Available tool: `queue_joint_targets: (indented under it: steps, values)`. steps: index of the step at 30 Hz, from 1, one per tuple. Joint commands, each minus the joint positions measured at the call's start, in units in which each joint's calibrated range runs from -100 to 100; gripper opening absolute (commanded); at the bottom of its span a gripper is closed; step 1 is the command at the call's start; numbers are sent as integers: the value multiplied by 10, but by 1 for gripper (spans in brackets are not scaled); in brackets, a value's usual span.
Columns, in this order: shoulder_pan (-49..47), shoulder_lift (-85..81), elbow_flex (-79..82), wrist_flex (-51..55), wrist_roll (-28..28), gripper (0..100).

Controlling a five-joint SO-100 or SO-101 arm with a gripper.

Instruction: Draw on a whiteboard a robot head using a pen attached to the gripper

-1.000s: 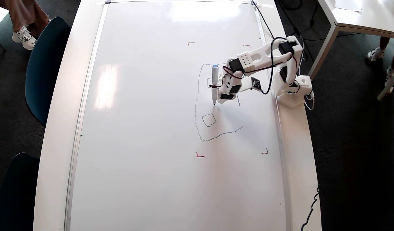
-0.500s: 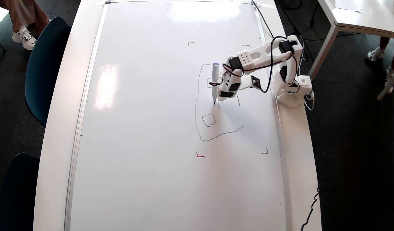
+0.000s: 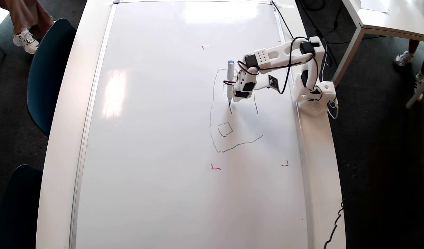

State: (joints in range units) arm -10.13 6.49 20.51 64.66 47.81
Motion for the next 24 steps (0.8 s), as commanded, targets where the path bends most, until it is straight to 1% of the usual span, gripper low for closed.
queue_joint_targets:
  steps: [1, 12, 24]
  values:
    - [4, -38, 35, 9, 10, 1]
    - [2, -125, 139, 9, 17, 1]
    - [-48, -131, 144, 1, 13, 1]
